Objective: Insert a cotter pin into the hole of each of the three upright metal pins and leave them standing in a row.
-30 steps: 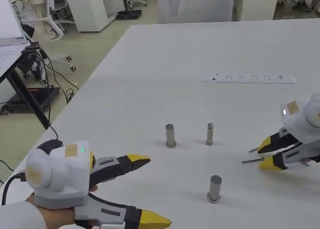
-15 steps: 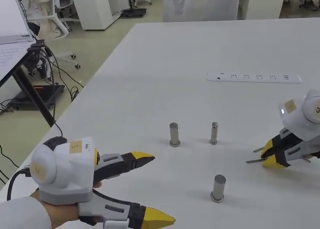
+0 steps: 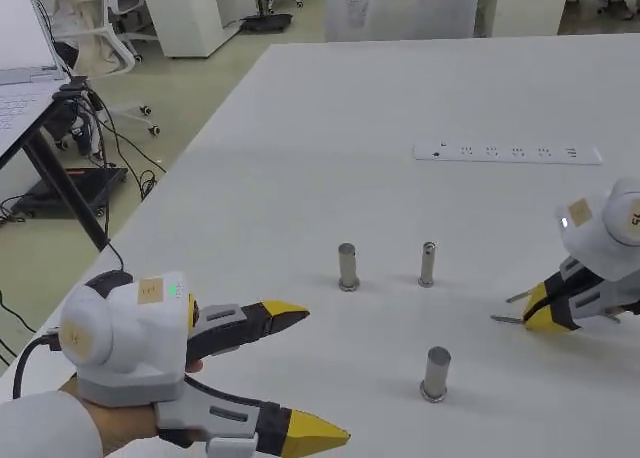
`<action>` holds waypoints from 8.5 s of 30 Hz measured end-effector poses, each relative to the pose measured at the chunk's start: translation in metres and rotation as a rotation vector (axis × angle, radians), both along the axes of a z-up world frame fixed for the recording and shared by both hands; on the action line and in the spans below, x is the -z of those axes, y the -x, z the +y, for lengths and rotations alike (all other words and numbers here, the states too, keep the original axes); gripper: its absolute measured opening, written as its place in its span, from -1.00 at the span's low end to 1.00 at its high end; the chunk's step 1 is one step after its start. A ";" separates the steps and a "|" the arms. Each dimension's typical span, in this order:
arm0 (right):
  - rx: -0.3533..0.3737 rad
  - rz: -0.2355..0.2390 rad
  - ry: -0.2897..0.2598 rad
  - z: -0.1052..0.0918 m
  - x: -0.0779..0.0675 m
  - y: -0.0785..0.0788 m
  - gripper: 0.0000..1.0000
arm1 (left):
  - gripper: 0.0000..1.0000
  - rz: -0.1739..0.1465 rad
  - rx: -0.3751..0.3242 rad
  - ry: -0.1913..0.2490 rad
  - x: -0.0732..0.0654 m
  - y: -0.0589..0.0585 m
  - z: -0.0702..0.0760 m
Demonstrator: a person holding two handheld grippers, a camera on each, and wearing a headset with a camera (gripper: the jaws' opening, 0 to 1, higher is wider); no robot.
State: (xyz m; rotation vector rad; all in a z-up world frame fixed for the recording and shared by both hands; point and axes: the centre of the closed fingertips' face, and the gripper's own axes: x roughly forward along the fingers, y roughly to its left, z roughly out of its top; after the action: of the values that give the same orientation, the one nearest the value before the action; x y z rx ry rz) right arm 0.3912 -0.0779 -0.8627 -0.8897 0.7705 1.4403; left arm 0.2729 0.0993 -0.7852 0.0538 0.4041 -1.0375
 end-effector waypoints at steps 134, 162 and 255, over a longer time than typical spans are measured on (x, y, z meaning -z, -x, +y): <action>-0.259 0.077 0.124 0.061 -0.095 0.134 -0.96 | -0.97 -0.169 0.311 -0.078 -0.030 0.010 -0.113; -0.263 0.051 0.086 0.063 -0.101 0.129 -0.78 | -1.00 -0.140 0.279 -0.063 -0.031 0.008 -0.107; -0.076 0.146 -0.014 0.057 -0.102 0.142 -0.91 | -1.00 -0.064 0.300 -0.080 -0.023 0.018 -0.108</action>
State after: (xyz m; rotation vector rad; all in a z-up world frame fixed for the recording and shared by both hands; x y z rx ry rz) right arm 0.2488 -0.0204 -0.7608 -0.8173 0.8418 1.5891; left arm 0.2554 -0.0091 -0.7618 0.2247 0.3862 -1.3114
